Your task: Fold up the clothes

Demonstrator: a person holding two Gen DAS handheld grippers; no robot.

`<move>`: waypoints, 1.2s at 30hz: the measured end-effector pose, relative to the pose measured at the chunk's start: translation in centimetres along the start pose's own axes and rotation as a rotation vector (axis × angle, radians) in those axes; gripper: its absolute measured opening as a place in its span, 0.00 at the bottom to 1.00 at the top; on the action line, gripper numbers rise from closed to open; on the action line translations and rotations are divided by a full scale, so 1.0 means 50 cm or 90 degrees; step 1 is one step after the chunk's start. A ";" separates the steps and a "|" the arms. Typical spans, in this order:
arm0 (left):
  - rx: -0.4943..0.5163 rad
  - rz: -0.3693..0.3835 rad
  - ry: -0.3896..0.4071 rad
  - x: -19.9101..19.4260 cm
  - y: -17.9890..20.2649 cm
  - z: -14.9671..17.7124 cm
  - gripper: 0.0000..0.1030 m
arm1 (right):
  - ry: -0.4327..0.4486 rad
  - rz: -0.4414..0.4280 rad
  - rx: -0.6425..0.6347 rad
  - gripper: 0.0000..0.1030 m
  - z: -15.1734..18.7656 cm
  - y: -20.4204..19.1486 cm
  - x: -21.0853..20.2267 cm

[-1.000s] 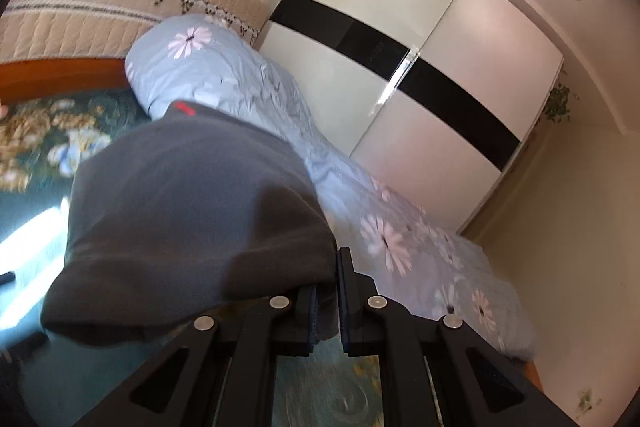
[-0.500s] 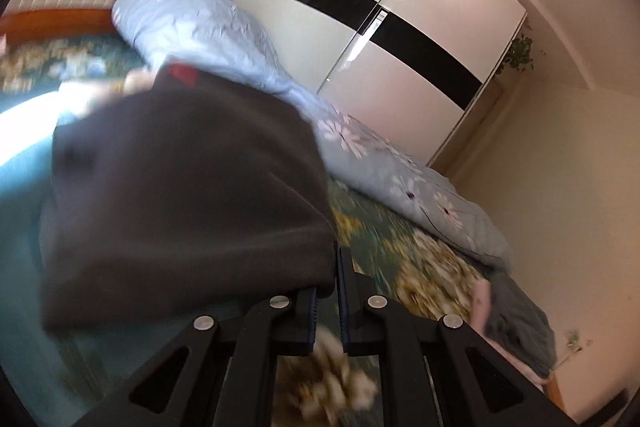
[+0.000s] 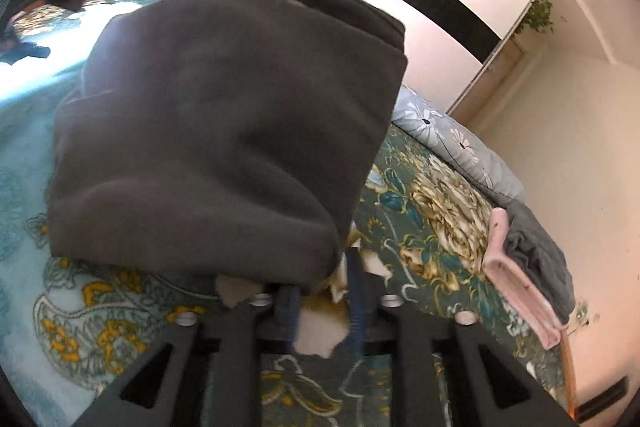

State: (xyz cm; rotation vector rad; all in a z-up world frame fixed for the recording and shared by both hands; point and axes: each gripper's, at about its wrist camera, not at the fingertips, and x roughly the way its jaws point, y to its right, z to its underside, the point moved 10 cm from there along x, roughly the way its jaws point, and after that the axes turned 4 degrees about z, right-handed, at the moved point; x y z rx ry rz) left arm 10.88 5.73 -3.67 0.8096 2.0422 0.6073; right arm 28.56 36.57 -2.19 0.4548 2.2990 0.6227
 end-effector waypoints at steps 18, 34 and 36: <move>-0.044 -0.067 -0.083 0.144 -0.064 -0.066 0.99 | 0.010 -0.296 0.186 0.62 -0.031 0.115 -0.091; -0.113 -0.038 -0.144 0.199 -0.050 0.000 0.28 | -0.061 -0.454 0.508 0.86 -0.088 0.107 0.112; -0.114 -0.047 -0.137 0.189 -0.052 0.003 0.20 | -0.066 -0.452 0.511 0.86 -0.102 0.089 0.125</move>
